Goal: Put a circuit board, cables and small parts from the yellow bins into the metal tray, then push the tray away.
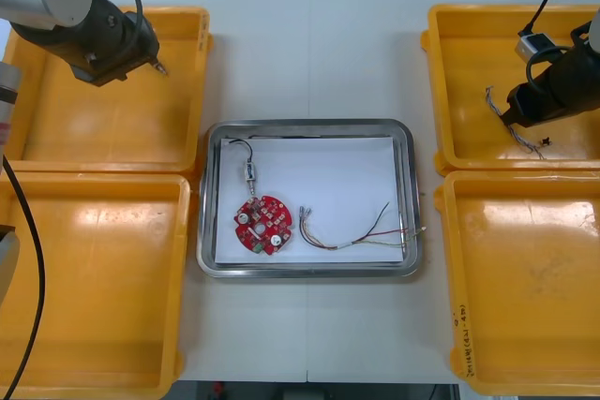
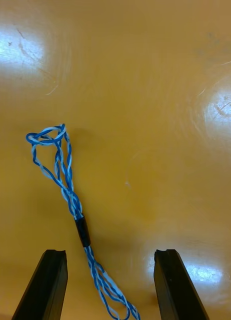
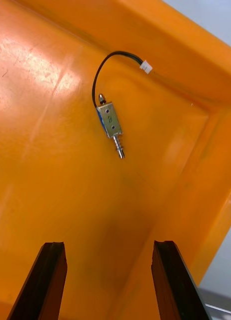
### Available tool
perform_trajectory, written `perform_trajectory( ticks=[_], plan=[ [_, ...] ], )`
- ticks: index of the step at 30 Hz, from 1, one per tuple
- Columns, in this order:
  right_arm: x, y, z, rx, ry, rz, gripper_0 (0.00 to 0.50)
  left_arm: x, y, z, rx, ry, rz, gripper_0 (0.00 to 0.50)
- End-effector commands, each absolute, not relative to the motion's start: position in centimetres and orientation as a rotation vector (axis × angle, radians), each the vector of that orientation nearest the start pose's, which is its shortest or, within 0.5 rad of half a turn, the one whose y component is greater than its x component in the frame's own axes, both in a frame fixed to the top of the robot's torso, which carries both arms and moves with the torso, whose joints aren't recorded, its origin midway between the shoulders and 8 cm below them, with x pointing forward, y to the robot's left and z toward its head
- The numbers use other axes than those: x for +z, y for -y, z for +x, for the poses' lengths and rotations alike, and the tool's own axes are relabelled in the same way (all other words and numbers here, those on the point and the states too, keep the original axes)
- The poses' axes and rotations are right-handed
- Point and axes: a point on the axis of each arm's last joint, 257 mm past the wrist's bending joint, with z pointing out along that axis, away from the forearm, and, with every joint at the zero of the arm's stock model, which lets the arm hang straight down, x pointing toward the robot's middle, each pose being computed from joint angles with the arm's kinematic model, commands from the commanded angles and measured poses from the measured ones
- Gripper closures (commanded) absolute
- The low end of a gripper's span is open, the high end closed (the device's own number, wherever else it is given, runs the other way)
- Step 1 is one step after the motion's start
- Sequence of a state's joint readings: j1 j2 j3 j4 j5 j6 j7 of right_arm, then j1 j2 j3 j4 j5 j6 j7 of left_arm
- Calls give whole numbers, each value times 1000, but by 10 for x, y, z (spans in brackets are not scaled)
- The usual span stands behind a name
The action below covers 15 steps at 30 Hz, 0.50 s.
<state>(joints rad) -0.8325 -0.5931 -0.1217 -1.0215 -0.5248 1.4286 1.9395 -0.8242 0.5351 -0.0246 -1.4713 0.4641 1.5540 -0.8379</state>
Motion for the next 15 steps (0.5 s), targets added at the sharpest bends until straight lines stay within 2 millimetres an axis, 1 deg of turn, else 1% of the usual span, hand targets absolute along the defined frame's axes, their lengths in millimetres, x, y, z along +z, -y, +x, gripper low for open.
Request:
perform_trajectory(
  ticks=[1,6,9,15],
  plan=[
    [-190,359,607,-77,-2558,-426,0,-68,-293,623,-205,-2284,-505,0],
    [-199,356,606,-98,-2572,-437,0,-72,-294,635,-208,-2274,-508,0],
    [-201,352,606,-83,-2573,-434,0,-76,-295,643,-194,-2261,-504,0],
    [-205,352,605,-99,-2583,-435,0,-81,-294,658,-211,-2228,-503,0]
  ],
)
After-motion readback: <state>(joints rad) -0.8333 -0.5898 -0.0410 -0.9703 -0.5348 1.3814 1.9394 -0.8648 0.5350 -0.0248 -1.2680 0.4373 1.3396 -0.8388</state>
